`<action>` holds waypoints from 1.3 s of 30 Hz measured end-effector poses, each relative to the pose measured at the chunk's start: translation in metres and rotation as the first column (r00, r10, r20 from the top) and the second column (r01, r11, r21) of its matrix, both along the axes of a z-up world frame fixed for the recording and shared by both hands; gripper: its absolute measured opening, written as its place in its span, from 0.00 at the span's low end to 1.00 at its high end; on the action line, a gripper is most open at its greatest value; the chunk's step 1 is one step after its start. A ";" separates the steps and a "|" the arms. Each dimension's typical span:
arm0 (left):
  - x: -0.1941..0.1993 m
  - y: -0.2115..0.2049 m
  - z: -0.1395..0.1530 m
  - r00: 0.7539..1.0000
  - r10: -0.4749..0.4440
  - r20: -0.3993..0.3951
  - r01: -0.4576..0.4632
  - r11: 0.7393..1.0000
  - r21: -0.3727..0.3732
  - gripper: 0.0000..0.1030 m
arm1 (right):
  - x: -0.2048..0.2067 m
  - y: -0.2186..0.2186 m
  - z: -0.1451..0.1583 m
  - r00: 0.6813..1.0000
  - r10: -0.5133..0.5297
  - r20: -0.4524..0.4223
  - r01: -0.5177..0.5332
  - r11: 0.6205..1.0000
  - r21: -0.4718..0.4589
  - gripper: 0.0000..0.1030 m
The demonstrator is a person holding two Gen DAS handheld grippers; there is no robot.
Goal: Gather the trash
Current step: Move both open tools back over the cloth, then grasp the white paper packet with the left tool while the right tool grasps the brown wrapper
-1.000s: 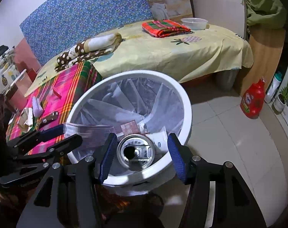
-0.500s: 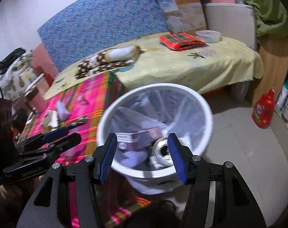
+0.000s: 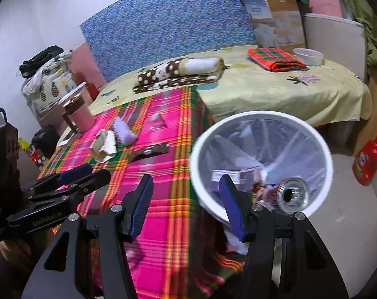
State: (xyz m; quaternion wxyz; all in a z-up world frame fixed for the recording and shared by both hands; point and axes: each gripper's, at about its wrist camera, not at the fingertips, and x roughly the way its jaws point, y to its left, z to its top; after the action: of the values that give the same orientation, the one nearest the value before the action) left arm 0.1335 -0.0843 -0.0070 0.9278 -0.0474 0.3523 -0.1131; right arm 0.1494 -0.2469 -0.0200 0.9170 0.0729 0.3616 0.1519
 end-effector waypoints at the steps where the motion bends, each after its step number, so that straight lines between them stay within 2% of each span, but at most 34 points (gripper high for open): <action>1: -0.001 0.003 0.000 1.000 0.008 0.002 -0.008 1.000 0.001 0.62 | 0.000 0.003 -0.001 1.000 0.007 -0.002 -0.007 1.000 0.004 0.55; 16: -0.004 0.045 -0.004 0.993 0.116 0.005 -0.116 0.993 0.004 0.62 | 0.009 0.043 -0.002 0.995 0.100 -0.031 -0.100 0.995 0.001 0.55; 27: 0.017 0.086 -0.011 0.977 0.210 -0.026 -0.210 0.978 -0.014 0.62 | 0.028 0.067 -0.008 0.988 0.144 -0.053 -0.144 0.990 -0.006 0.55; 39: 0.051 0.104 -0.017 0.964 0.259 -0.060 -0.262 0.964 -0.039 0.62 | 0.045 0.075 -0.014 0.985 0.155 -0.077 -0.156 0.988 -0.010 0.55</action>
State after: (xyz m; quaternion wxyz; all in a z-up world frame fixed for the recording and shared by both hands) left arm 0.1842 0.0202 -0.0239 0.9234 -0.1178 0.3652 0.0032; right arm 0.1948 -0.1720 -0.0342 0.8884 0.0429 0.4021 0.2171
